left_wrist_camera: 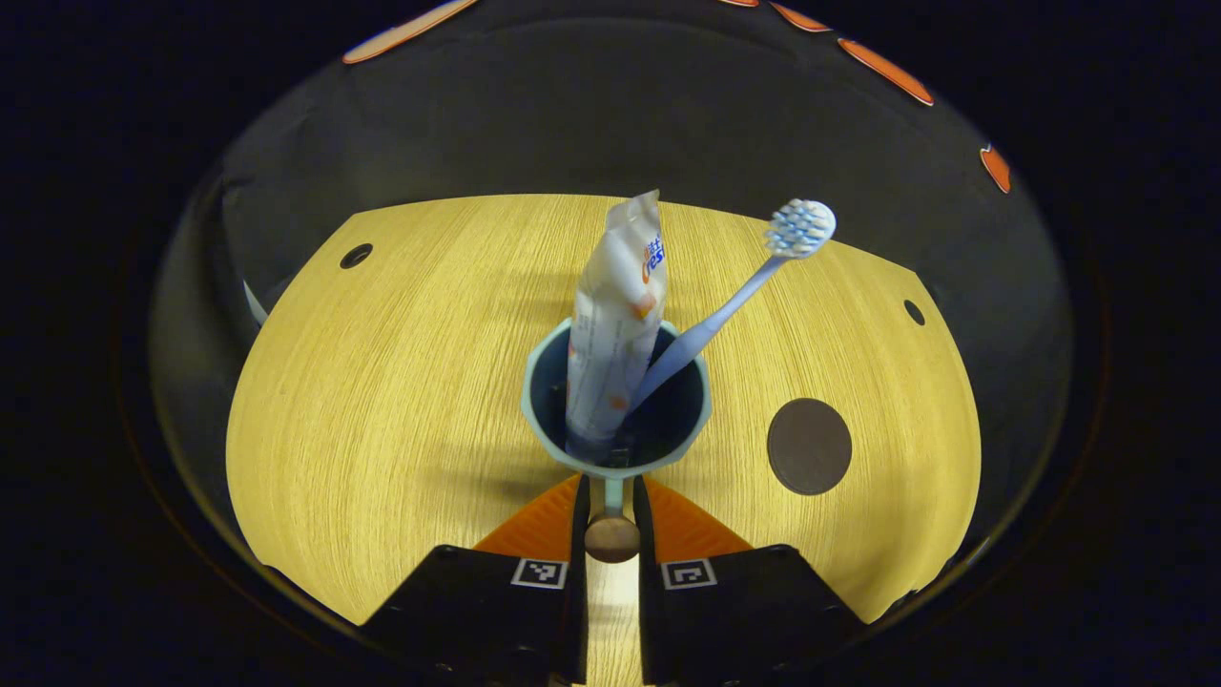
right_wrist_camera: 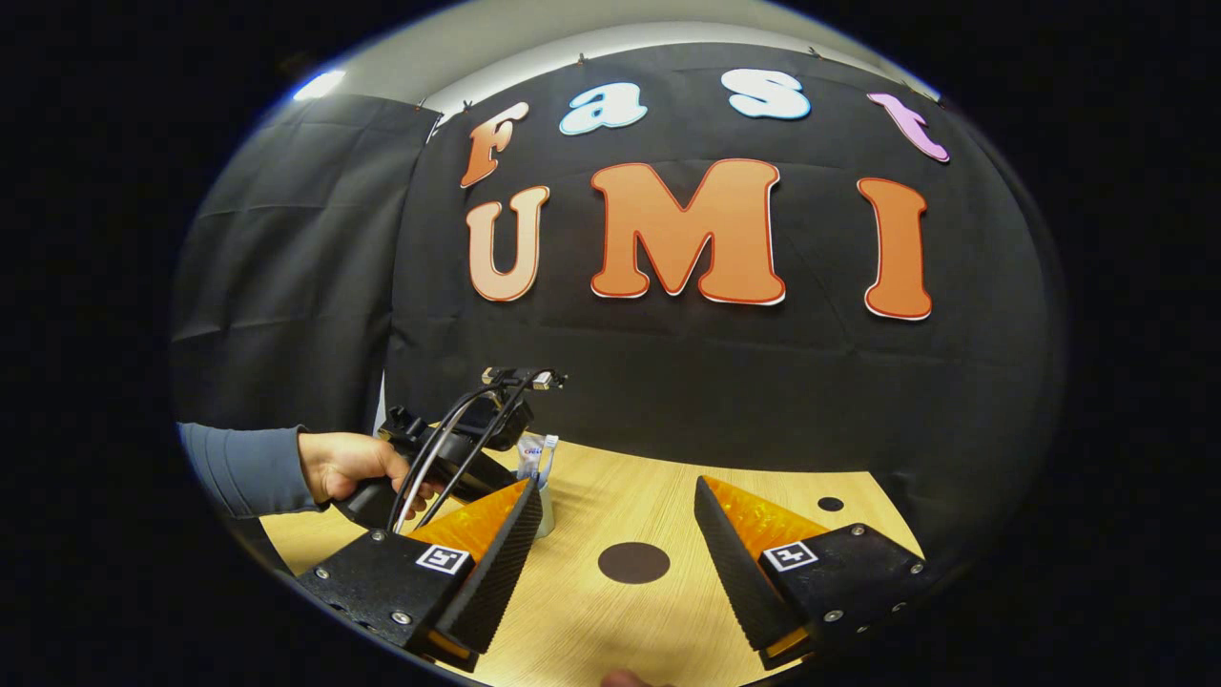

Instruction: Put the toothbrush and toothpaste on the desktop into the cup, then pick up the cup and place it on the coaster on the desktop.

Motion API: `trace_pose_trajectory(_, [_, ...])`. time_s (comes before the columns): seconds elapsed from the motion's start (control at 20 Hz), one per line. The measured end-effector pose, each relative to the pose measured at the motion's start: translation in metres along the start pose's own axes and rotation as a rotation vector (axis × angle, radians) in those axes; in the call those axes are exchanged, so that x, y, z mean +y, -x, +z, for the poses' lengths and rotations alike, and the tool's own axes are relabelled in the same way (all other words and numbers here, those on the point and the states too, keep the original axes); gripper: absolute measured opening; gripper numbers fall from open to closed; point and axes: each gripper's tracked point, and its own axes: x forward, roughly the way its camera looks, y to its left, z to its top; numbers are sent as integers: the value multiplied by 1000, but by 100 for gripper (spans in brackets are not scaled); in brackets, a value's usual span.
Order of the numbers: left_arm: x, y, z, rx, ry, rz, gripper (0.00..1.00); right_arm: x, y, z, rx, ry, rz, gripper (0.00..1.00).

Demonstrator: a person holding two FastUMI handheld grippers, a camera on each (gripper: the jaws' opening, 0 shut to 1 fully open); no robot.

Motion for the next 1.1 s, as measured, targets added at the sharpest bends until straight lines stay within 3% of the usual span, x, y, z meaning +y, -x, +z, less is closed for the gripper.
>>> trace_pose_trajectory(0.4, [2, 30, 12, -69, -65, -19, 19, -14, 9, 3, -14, -23, -43, 96])
trace_pose_trajectory(0.8, [-3, 16, 2, 1, -74, -15, 21, -22, 19, 1, -17, -60, -44, 96])
trace_pose_trajectory(1.1, [-1, 17, 18, 25, -129, 4, 34, -26, 18, -4, -5, -55, -52, 96])
